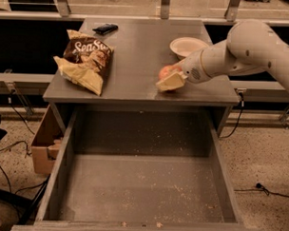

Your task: Pick apple from top drawer and place on counter

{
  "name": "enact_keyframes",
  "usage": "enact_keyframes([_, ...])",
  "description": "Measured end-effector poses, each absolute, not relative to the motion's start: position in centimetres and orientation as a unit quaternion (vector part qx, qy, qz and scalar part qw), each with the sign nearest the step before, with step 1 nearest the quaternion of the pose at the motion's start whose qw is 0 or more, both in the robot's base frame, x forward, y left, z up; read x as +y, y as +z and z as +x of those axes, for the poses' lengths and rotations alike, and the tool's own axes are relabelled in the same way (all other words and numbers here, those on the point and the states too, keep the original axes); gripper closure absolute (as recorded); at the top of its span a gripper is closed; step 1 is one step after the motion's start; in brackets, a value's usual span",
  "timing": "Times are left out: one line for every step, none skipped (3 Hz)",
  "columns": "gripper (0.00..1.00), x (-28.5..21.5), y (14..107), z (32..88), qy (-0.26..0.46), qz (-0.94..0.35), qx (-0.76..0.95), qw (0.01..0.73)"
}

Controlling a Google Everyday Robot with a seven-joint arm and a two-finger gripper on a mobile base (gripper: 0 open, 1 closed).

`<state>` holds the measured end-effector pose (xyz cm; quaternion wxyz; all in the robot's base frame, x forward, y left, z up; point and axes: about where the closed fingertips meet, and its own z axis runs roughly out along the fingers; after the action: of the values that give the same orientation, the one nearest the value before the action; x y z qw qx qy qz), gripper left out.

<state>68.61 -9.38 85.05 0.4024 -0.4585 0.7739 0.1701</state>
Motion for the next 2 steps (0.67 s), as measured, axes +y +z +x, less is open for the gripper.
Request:
enact_keyframes([0.74, -8.89, 84.93, 68.64, 0.172, -0.461, 0.773, 0.401])
enact_keyframes([0.51, -8.68, 84.84, 68.63, 0.173, -0.462, 0.772, 0.400])
